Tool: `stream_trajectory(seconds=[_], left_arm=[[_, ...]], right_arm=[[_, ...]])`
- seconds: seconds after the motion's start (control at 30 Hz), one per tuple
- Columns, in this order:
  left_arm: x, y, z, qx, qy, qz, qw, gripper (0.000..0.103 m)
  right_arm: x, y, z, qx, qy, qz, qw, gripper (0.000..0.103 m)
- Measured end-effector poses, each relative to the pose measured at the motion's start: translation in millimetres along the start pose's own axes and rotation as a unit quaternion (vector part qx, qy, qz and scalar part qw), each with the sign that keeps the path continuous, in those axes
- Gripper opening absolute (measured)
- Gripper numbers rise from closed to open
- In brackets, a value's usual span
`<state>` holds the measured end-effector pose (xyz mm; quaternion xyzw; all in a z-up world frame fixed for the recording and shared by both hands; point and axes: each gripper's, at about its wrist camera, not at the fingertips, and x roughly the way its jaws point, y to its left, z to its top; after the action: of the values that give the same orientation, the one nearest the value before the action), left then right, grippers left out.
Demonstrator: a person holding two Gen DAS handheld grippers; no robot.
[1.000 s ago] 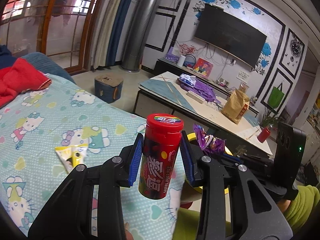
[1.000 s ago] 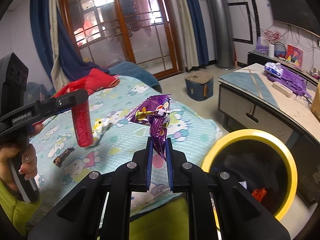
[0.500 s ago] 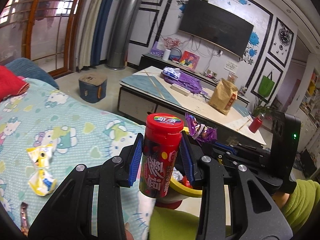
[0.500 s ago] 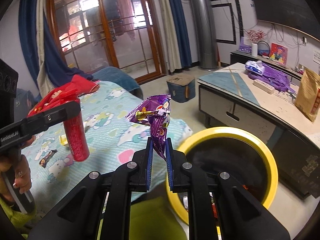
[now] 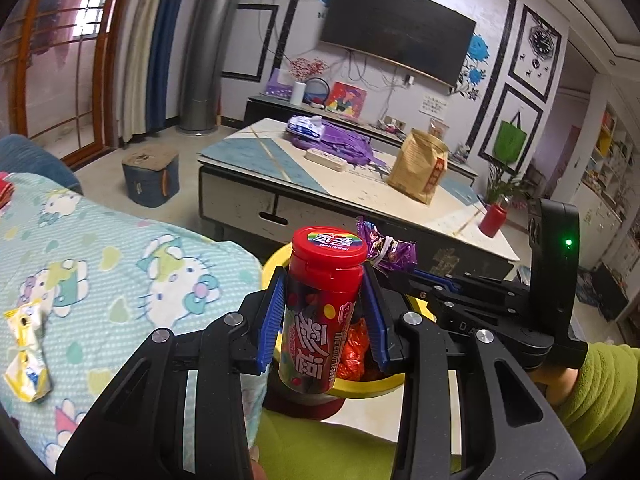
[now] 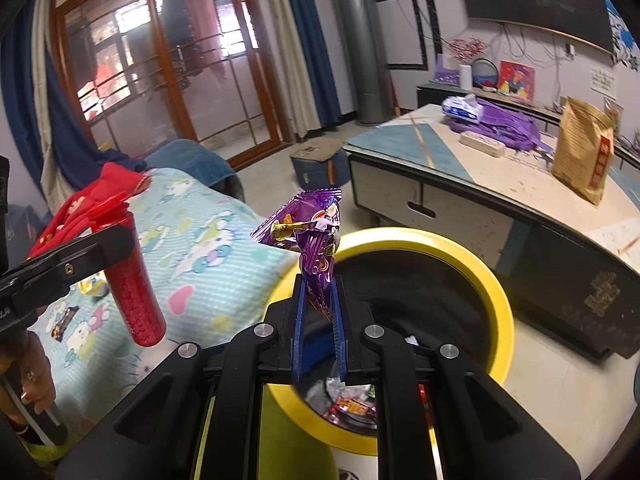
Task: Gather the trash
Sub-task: 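Carry the red tube and purple wrapper over the yellow bin with both grippers, then open both grippers to drop the tube and purple wrapper into the bin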
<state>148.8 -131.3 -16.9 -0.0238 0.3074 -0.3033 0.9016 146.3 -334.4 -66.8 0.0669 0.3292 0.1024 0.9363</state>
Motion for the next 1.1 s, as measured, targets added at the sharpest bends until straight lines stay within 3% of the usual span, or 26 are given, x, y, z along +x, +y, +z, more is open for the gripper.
stream_trajectory(seconds=[0.5,0.93,0.97,1.0,1.03,1.1], left_arm=[[47.3,-23.5,-6.2,0.019,0.033,-0.023,0.9990,0.029],[84.4,-32.1,-6.1,0.029,0.065,-0.032,0.9969,0.030],[84.1,-32.3,-6.0,0.029,0.064,-0.032,0.9970,0.037],[85.5,-31.1,-4.7,0.025,0.063,-0.031,0.9973,0.044],[85.9,-29.4,-3.6,0.020,0.060,-0.030,0.9976,0.057],[84.0,-25.8,-2.5,0.011,0.054,-0.028,0.9981,0.066]], right_arm=[[11.6,-50.0,-21.5,0.051,0.037,-0.047,0.997,0.012],[20.0,-81.6,-27.6,0.122,0.055,-0.048,0.990,0.014],[19.8,-83.5,-27.3,0.124,0.054,-0.047,0.990,0.019],[18.7,-84.6,-27.2,0.128,0.051,-0.049,0.989,0.031],[17.7,-86.6,-26.8,0.133,0.048,-0.049,0.989,0.036],[15.8,-87.2,-26.1,0.137,0.043,-0.052,0.988,0.043]])
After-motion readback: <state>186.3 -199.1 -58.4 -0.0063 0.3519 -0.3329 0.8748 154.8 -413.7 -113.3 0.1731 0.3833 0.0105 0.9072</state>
